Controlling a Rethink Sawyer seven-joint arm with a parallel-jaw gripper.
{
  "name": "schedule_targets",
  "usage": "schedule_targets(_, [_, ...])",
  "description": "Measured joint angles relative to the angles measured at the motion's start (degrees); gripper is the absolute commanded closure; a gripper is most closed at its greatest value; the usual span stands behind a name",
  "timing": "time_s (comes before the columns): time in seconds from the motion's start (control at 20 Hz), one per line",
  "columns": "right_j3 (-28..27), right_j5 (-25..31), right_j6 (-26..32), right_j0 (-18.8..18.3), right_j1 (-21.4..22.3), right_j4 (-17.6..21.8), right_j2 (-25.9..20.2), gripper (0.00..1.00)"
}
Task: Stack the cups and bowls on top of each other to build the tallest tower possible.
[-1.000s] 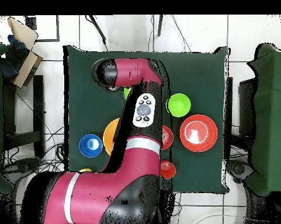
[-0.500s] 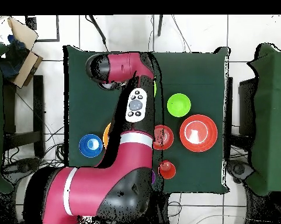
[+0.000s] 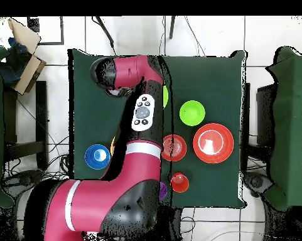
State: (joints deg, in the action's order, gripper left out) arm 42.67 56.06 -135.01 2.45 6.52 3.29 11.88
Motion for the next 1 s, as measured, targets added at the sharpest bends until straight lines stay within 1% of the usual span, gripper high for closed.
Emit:
schedule_targets(0.2, [0.00, 0.00, 0.00, 1.02, -0.48, 0.22, 1.94, 1.00])
schedule_targets(0.6, [-0.02, -0.01, 0.00, 3.10, -2.21, 2.70, 5.70, 1.00])
schedule_targets(1.0, [-0.33, -0.01, 0.00, 3.35, -2.89, 2.95, 6.84, 1.00])
